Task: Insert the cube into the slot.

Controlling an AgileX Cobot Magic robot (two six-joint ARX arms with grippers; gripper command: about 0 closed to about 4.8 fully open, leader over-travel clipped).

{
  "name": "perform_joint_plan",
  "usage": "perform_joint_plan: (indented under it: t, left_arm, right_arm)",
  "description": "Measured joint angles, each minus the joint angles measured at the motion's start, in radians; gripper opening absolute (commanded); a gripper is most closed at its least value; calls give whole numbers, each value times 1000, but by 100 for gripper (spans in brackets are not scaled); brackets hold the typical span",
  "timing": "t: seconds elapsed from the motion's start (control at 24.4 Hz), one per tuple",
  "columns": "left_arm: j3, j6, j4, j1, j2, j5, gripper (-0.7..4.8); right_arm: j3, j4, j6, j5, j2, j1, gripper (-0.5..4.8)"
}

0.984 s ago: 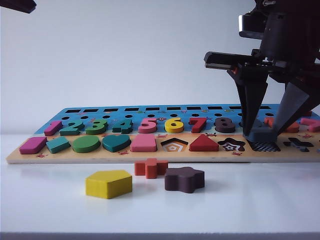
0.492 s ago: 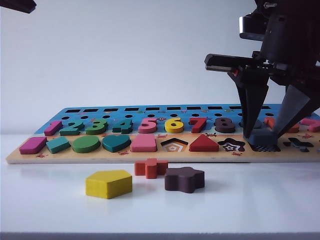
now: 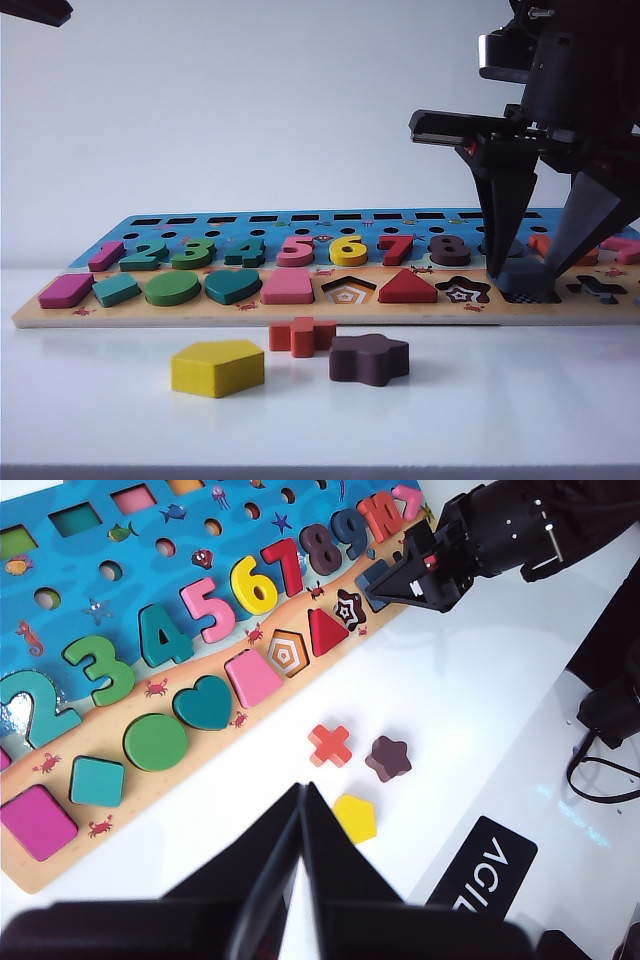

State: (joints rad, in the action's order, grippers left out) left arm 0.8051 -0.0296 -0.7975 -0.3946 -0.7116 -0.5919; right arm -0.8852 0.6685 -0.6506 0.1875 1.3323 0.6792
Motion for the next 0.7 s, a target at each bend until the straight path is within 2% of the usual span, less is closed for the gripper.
perform_joint_plan:
  t: [0.7]
  left_arm:
    - [0, 0, 0, 0, 0, 0, 10]
  right_arm:
    - [5, 23, 0, 23, -38, 0, -5]
